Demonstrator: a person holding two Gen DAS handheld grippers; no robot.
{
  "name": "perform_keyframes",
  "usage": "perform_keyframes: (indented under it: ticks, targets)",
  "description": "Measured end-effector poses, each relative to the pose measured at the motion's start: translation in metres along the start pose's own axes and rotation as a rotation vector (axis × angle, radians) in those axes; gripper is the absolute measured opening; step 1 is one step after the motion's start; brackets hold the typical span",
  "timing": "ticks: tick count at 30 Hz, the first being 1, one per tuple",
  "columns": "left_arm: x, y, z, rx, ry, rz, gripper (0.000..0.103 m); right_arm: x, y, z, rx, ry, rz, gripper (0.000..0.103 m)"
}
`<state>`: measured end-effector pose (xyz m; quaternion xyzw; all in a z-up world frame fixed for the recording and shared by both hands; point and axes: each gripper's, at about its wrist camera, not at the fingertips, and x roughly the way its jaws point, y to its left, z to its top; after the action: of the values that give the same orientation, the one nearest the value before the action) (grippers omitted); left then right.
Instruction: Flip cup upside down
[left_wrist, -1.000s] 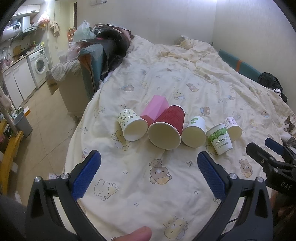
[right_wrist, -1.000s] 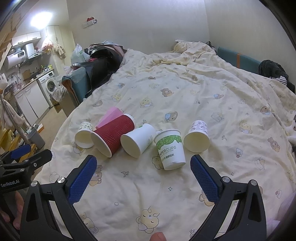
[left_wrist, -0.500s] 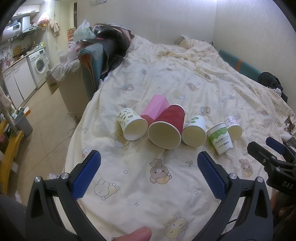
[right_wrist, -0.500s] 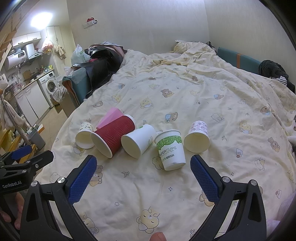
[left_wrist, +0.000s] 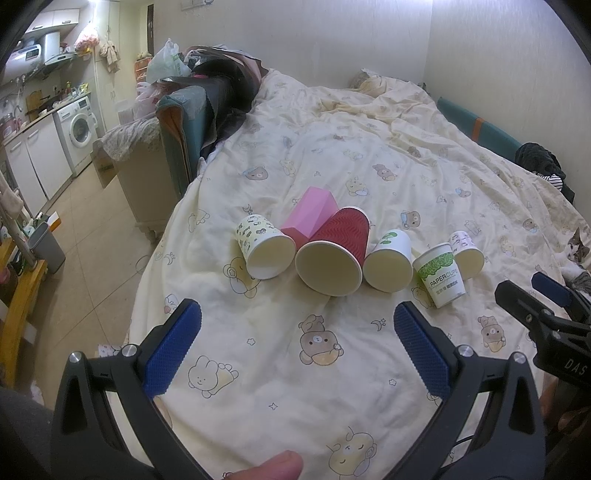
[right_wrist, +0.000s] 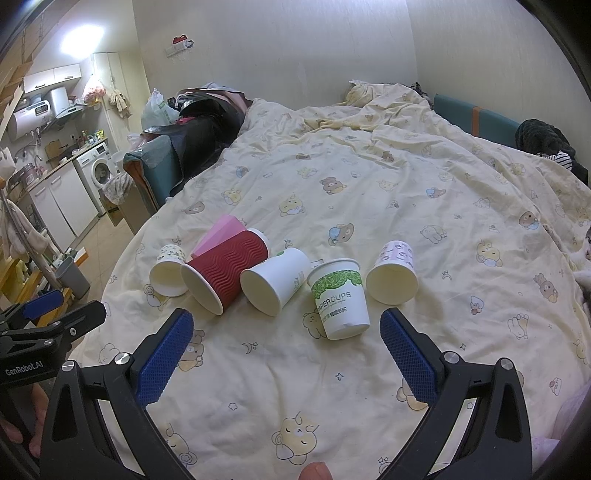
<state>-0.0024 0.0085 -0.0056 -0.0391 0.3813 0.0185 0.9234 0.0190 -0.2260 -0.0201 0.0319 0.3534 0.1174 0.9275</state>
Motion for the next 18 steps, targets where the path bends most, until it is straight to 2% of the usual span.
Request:
perform_keyframes:
  ticks: [18]
  targets:
    - [0.0068,-0.0025,-0.0061,-0.003,0.008,-0.001,0.103,-0.0015,0.0003,-0.0009,0.003,0.008,0.0,0.103]
